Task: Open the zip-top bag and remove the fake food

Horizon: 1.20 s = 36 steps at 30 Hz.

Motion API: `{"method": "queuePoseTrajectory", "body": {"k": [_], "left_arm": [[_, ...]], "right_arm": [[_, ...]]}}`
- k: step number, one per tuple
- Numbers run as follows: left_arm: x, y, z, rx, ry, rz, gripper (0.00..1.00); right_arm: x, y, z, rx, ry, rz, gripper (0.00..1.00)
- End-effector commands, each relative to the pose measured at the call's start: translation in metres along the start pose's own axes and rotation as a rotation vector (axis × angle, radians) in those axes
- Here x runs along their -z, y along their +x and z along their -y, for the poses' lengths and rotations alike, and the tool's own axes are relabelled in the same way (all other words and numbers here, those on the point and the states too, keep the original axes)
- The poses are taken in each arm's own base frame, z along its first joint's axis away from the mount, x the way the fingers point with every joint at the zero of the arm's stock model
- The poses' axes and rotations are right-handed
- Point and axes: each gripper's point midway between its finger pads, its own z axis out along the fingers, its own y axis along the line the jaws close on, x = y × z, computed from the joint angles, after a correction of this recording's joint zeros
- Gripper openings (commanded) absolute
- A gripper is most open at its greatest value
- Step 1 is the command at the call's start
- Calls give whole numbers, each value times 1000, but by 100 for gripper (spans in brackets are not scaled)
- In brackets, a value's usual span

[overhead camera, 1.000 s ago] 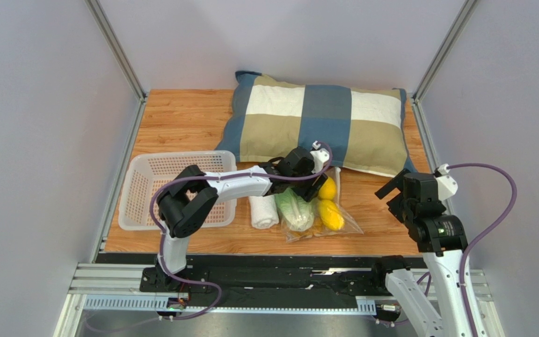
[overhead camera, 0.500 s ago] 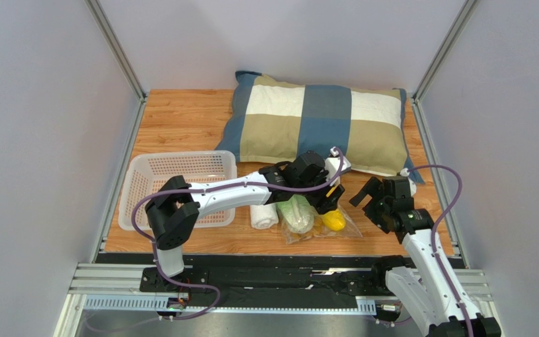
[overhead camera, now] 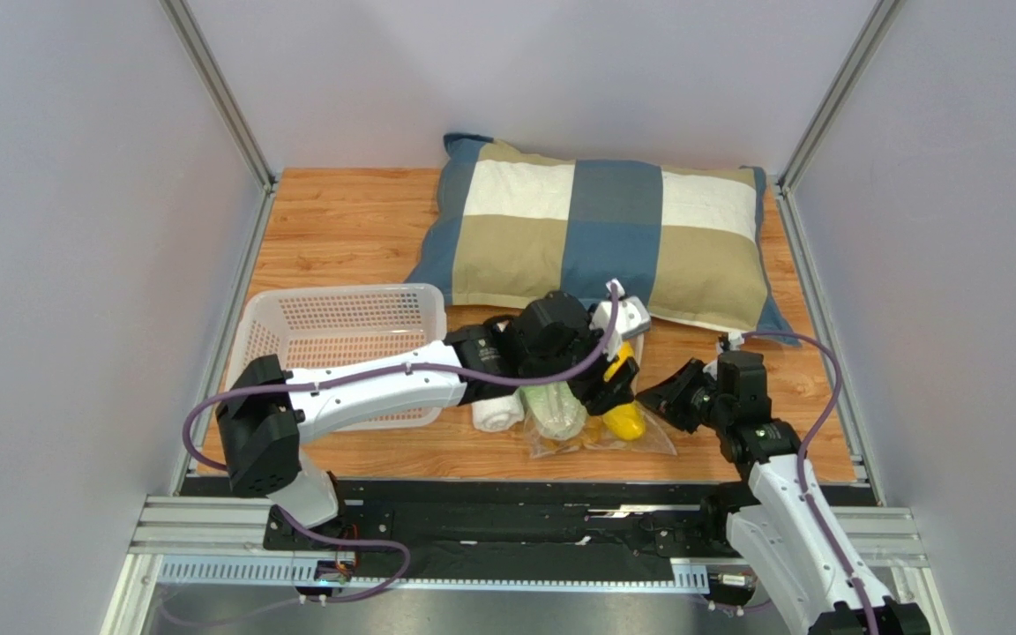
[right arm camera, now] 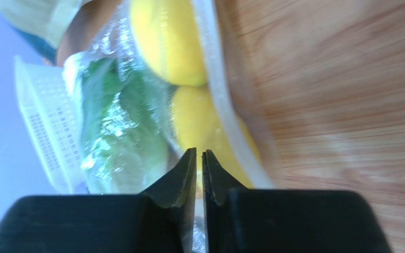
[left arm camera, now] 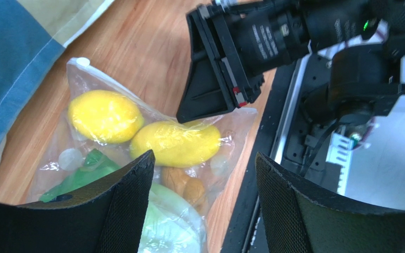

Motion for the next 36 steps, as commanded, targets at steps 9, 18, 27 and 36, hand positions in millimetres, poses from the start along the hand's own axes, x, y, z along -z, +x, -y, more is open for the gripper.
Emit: {"method": "queuePoseTrajectory", "body": {"k": [9,18,27,36], "left_arm": [[-30,23,42,-336,-109,45,80],[-102,72,34,-491,-202,-150,82],[-129,95,10,-634,-356,-205,81],[-126,78,-7,-642,-491,-137,0]], "right_arm": [[63,-38,-47,47,-8,156,17],[103,-64,2,-6,336,336,100],[131,-80,-3,-17,366,447,100],[123,-79,5,-10,402,427,100]]}}
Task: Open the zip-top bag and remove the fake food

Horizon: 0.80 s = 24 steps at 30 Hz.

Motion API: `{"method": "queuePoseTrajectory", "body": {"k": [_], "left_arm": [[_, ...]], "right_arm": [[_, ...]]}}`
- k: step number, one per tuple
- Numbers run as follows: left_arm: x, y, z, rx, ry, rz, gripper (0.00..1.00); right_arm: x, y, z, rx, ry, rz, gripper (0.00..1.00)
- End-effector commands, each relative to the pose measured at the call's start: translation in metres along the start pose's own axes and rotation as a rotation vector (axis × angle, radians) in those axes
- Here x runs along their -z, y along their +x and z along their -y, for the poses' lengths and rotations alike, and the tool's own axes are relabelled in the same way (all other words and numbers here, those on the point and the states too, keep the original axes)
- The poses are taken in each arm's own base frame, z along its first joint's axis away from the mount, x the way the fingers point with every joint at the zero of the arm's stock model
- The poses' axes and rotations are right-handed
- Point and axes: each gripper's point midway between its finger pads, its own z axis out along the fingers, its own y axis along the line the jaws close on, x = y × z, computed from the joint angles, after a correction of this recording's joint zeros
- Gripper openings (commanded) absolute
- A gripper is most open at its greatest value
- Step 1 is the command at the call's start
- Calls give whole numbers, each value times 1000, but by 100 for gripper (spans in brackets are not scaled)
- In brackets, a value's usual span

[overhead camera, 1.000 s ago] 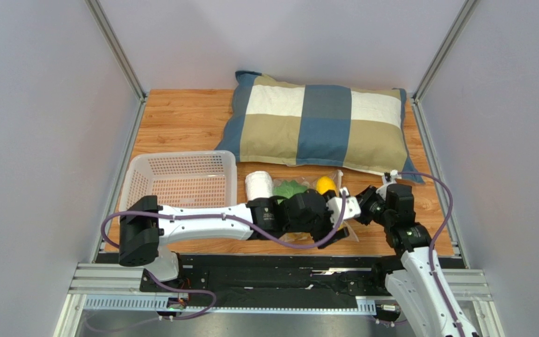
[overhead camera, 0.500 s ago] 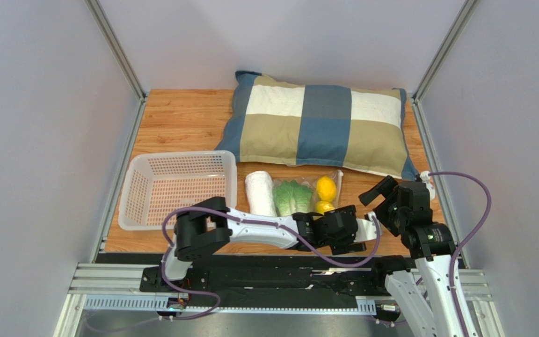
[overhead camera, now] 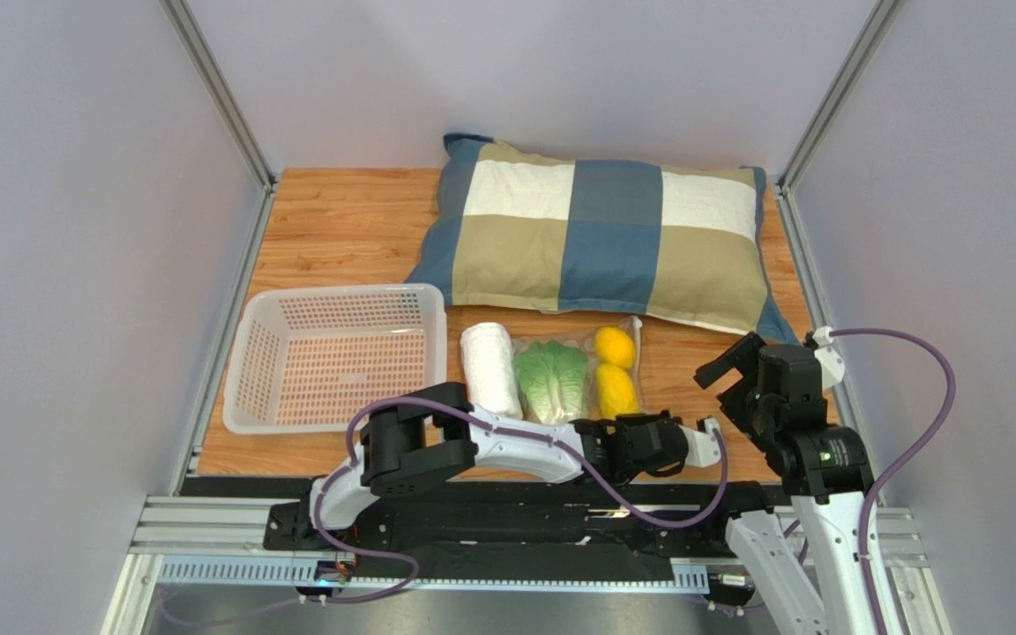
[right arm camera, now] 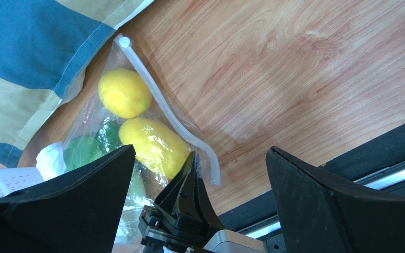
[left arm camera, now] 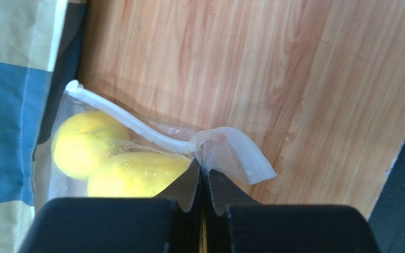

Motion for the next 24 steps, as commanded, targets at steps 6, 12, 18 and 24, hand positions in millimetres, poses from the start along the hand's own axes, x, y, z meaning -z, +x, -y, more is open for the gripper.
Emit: {"method": "queuePoseTrajectory", "body": {"k": [6,12,18,24], "left_arm": [[69,-53,-44,143,14,168,0],[134,-86,-53,261,221,357,0],[162,-86,-73,366,285,464,0],[174,-86,-74,393,325,504,0]], "right_arm": [[-22,6,-12,-37,-52,-18,100],[-27,7,-37,-67,-129,-78,100],[-28,12,-54,-100,-189,-132,100],[-40,25,-59,-140,-233,-168,97]]}}
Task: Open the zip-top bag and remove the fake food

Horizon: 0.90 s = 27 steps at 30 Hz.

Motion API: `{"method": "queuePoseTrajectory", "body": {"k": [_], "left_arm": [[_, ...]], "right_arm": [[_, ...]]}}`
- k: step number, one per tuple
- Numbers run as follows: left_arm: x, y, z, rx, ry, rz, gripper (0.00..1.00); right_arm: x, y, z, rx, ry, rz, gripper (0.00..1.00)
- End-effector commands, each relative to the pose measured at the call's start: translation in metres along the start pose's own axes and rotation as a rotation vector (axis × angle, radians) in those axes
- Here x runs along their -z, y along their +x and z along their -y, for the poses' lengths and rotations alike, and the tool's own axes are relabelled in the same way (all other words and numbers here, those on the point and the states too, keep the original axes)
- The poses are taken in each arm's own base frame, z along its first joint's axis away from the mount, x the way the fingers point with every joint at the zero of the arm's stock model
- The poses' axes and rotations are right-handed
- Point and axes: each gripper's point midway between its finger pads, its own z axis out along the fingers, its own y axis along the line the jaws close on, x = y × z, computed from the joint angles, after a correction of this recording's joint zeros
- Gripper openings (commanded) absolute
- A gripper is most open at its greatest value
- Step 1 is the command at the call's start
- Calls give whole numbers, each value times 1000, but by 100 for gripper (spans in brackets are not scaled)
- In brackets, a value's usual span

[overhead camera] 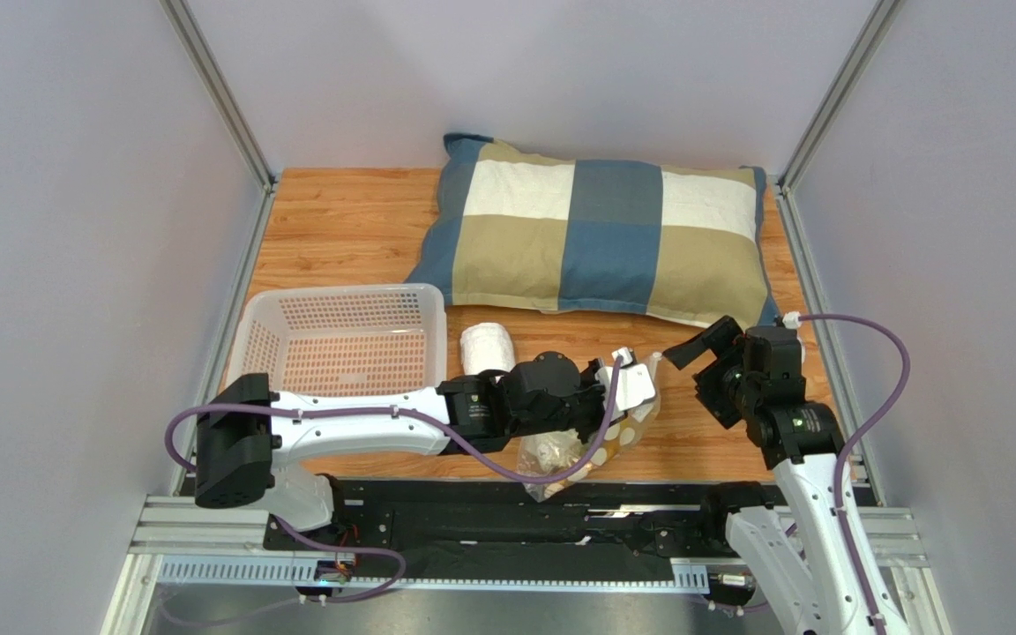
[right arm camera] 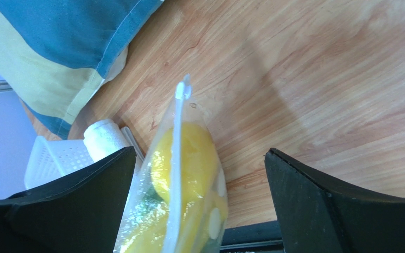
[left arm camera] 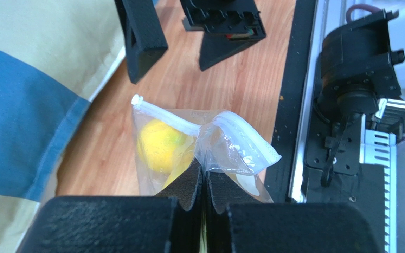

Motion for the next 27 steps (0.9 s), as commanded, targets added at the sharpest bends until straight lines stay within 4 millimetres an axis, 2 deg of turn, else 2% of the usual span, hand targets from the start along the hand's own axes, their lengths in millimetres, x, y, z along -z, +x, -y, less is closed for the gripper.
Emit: {"method": "queuePoseTrajectory", "body": {"k": [1,2,4,8,16,18,19,22,25,26,27], "left_arm": [[10,-19,12,51,72,79,0],[10,-20,12,54,77,83,0],[12,-23,15,58,93,92,0],[14,-24,15,60,99,93,0],[18,-34,20,69,129,114,0],[18,-32,21,68,136,112,0],[18,-32,21,70,134,110,0],[18,-29,21,67,130,107,0],[19,-23,18,62,111,94,0],[19,-22,16,60,103,95,0],[20,-19,14,59,89,89,0]], "right_arm": [[-12,8,-19,-54,-116,-40,96],[-15,7,-27,-61,-164,-36,94],[-26,20,-24,-69,-179,-90,91],[-37,23,-28,-65,-209,-109,85],[-56,27,-23,-92,-192,-120,75],[-62,27,-25,-96,-198,-128,68],[-62,28,-27,-90,-205,-140,63],[-60,24,-32,-70,-203,-141,40],[-47,13,-34,-33,-181,-97,14],[-42,14,-27,-5,-145,-102,10],[-32,3,-35,14,-147,-67,2]]}}
